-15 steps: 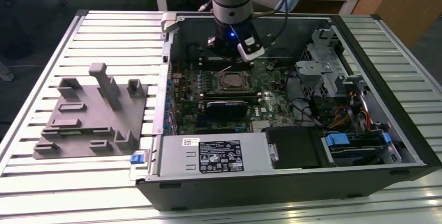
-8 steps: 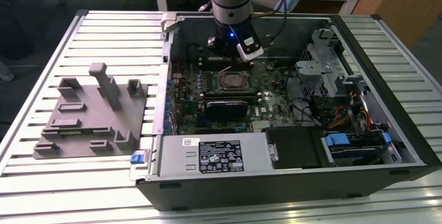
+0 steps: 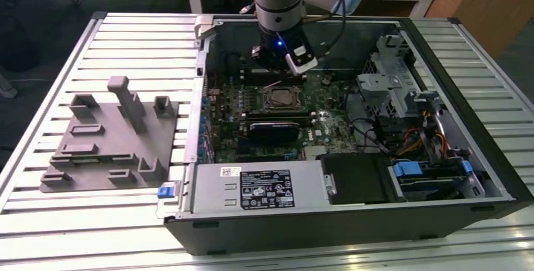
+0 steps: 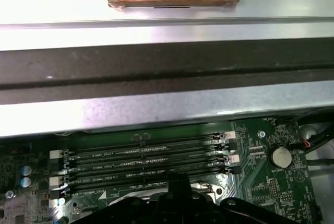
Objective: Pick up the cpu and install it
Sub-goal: 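Install the first cpu locking lever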
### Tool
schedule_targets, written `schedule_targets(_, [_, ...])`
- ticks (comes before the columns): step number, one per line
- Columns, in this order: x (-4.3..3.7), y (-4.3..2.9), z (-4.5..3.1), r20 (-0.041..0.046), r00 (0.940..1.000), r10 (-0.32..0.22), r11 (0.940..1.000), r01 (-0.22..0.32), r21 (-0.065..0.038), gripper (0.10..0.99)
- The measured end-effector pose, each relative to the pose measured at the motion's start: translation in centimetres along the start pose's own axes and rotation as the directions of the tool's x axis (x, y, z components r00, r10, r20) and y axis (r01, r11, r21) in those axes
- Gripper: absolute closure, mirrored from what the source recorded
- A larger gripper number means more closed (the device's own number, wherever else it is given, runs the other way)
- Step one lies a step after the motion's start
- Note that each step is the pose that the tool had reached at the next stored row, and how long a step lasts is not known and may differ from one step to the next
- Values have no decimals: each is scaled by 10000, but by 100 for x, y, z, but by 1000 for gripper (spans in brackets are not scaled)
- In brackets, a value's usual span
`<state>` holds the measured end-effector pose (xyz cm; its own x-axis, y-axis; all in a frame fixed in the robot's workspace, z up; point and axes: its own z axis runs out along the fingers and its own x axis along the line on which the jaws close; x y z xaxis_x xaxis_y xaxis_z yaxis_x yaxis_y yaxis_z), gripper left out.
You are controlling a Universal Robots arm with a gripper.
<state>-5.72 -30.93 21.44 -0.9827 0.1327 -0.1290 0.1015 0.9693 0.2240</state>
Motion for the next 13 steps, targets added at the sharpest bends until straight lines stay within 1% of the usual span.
schedule_targets(4, [17, 14, 33, 153, 9998, 147, 9999, -147, 7, 980])
schedule_targets(8, [48, 20, 60, 273, 9989, 394, 9992, -395, 29, 980])
schedule_targets(10, [50, 16, 76, 352, 9971, 677, 9977, -680, 68, 980])
schedule_targets(13, [53, 10, 99, 482, 9919, 1179, 9929, -1186, 131, 980])
